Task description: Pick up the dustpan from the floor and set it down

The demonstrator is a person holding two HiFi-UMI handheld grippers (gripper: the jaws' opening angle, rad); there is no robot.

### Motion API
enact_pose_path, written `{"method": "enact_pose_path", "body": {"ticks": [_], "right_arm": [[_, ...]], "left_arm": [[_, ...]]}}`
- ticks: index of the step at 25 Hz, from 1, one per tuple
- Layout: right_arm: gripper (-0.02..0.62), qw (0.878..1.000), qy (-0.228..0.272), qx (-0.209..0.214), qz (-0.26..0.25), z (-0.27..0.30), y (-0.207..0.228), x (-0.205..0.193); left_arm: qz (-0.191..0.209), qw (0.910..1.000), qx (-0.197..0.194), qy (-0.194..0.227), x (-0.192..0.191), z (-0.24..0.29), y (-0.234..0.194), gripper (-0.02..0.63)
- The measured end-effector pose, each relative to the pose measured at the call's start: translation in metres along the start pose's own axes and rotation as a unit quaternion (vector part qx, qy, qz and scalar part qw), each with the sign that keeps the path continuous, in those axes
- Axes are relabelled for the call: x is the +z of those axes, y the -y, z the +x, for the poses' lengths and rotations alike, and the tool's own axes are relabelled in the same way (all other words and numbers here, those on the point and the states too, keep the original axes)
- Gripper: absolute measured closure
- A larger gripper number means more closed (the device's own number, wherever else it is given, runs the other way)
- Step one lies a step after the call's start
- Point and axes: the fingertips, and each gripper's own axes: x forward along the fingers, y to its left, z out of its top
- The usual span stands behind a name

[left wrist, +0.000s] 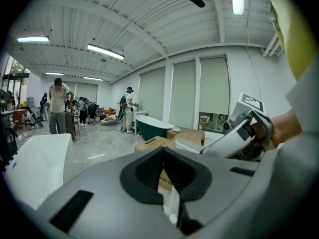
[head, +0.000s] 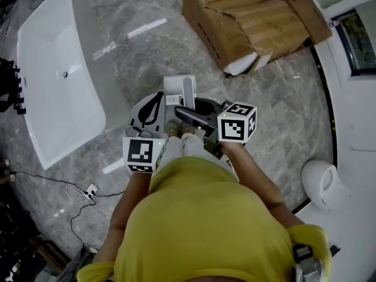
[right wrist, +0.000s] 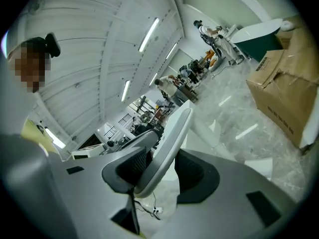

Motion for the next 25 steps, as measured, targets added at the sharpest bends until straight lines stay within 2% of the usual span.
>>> {"method": "enact_pose_path", "body": {"ticks": [11,25], "right_arm": [[0.397,0.998,0.025,0.01,-0.05,-0.02,-0.042,0.049],[0.39,0.997,0.035,0.019,-0.061,-0.02,-0.06,0.074]], "left_arm": [[0.003,0.9989,0.008,0.045,0.04,0.002,-0.001,0.606],[0.001,0.9987,0.018,0.047,0.045,-0.005,-0.012,0.606]]}}
